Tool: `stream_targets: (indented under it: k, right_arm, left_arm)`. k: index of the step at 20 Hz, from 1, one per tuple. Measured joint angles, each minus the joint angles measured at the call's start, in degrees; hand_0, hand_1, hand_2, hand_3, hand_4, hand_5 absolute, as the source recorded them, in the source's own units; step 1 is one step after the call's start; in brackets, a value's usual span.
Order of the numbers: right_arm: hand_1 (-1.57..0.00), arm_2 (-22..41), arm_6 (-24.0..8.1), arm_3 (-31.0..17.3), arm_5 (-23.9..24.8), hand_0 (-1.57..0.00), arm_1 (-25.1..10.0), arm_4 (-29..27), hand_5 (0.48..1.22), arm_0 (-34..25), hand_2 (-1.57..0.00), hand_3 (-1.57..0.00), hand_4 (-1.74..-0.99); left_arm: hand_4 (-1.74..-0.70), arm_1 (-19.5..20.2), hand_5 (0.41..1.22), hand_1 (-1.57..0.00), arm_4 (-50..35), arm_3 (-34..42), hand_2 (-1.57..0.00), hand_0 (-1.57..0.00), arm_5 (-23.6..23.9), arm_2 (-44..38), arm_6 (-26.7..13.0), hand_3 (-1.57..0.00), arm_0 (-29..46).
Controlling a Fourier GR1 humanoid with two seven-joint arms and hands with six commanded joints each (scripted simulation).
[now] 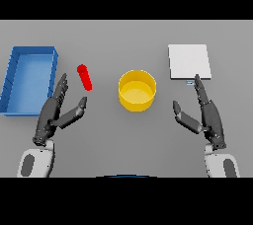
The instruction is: Pick up the red beaker and tilt it to pour out 1 green nut into yellow bowl. Pick up the yellow bowl and place it on the metallic measuring scale.
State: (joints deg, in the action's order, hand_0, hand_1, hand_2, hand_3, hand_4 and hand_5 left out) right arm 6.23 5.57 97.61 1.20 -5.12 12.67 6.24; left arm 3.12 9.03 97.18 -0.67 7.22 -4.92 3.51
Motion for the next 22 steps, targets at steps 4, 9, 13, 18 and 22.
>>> stream_targets:
  k: [4, 9, 13, 18, 22]
  right_arm:
    - [0.00, 0.3, 1.4, 1.3, -0.9, 0.00, 0.8, -1.6, 0.677, 1.0, 0.00, 0.00, -1.296]
    - [0.00, -0.8, 1.8, 1.2, -1.2, 0.00, 0.4, -2.8, 0.685, 1.3, 0.00, 0.00, -1.329]
    - [0.00, -1.0, 0.4, 1.3, -1.0, 0.00, 0.3, -3.0, 0.689, 0.9, 0.00, 0.00, -1.341]
    - [0.00, -1.5, -0.4, 0.7, -1.4, 0.00, 0.3, -3.7, 0.687, 0.0, 0.00, 0.00, -1.333]
    - [0.00, -1.1, 0.1, 1.2, -1.5, 0.00, 0.5, -3.5, 0.683, 0.8, 0.00, 0.00, -1.324]
  left_arm:
    - [-1.37, -1.1, 0.732, 0.00, -0.3, -6.6, 0.00, 0.00, -0.3, -0.7, 0.6, 0.00, -5.0]
    - [-1.37, -0.7, 0.733, 0.00, 0.3, -16.1, 0.00, 0.00, 0.8, -3.4, 0.8, 0.00, -12.7]
    - [-1.34, -1.4, 0.717, 0.00, -0.5, -23.4, 0.00, 0.00, 1.1, -5.4, 3.0, 0.00, -16.7]
    - [-1.32, -1.6, 0.711, 0.00, -0.4, -30.3, 0.00, 0.00, 1.6, -6.9, 4.7, 0.00, -22.5]
    - [-1.31, -0.9, 0.706, 0.00, -0.3, -35.1, 0.00, 0.00, 1.3, -8.0, 5.6, 0.00, -26.3]
